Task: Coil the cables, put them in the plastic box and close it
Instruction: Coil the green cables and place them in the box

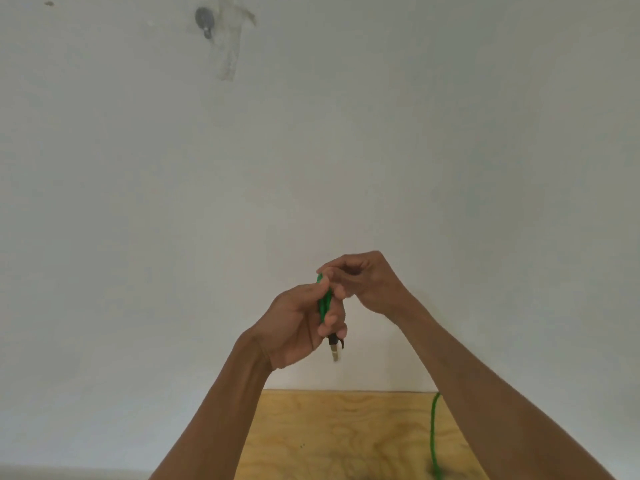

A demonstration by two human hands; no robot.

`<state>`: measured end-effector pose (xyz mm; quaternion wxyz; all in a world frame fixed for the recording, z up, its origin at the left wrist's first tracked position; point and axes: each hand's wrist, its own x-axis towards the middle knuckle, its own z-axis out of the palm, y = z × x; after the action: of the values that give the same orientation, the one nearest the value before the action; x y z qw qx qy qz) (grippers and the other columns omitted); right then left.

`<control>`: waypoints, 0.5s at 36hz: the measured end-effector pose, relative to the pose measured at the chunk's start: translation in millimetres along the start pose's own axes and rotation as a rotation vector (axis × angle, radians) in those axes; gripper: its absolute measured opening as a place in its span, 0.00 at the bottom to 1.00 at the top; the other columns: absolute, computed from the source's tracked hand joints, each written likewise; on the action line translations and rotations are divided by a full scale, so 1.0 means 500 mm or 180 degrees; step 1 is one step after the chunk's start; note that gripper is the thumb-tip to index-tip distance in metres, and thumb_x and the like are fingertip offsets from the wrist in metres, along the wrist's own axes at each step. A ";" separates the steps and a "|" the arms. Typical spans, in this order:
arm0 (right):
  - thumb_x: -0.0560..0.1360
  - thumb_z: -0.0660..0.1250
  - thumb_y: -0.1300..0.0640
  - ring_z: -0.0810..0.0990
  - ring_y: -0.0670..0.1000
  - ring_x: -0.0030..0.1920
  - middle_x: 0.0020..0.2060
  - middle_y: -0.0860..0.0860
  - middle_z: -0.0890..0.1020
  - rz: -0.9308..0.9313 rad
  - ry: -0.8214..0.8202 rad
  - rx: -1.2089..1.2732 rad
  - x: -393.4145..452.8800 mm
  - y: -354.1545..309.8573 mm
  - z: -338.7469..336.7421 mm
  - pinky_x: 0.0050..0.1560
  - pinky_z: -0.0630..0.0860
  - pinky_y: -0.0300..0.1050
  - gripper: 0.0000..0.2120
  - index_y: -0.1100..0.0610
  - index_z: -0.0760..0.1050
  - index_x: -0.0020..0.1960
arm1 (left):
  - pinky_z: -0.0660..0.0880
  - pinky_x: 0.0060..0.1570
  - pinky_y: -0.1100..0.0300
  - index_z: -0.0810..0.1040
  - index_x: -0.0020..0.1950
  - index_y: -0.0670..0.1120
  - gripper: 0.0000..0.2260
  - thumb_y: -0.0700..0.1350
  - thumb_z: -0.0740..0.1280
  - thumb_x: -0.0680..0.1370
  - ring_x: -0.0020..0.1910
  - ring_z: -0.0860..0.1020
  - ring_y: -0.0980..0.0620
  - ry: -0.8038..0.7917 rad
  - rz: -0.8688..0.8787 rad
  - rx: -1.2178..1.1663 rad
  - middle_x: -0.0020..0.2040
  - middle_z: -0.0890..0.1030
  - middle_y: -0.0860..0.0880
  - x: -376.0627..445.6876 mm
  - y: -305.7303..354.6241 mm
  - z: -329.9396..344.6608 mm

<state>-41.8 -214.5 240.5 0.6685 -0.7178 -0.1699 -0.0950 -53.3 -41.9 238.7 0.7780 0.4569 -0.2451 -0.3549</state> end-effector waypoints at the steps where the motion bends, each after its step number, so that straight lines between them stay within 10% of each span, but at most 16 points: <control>1: 0.74 0.72 0.56 0.76 0.58 0.38 0.36 0.52 0.85 -0.0024 -0.0046 0.0154 -0.007 0.008 0.006 0.37 0.68 0.52 0.05 0.55 0.86 0.46 | 0.75 0.40 0.54 0.77 0.49 0.41 0.12 0.48 0.59 0.83 0.27 0.70 0.51 -0.0066 0.0111 -0.0018 0.30 0.73 0.46 0.003 0.002 0.005; 7: 0.75 0.59 0.69 0.77 0.47 0.33 0.27 0.42 0.80 0.0278 -0.0021 0.0139 -0.042 0.039 0.028 0.41 0.68 0.48 0.26 0.43 0.83 0.34 | 0.77 0.45 0.55 0.77 0.53 0.40 0.10 0.42 0.58 0.83 0.34 0.74 0.49 -0.0073 0.0662 0.0018 0.35 0.77 0.46 0.032 0.037 0.012; 18: 0.80 0.66 0.57 0.72 0.48 0.31 0.38 0.49 0.85 0.0228 0.0342 -0.0452 -0.044 0.020 0.057 0.33 0.76 0.47 0.05 0.54 0.81 0.51 | 0.77 0.45 0.58 0.77 0.55 0.40 0.08 0.40 0.60 0.82 0.34 0.76 0.53 0.0560 0.1255 0.0564 0.41 0.81 0.47 0.074 0.107 -0.007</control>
<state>-61.0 -189.3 220.6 0.6271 -0.7628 -0.1009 -0.1212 -9.9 -51.0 286.4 0.8075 0.4958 -0.2911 -0.1320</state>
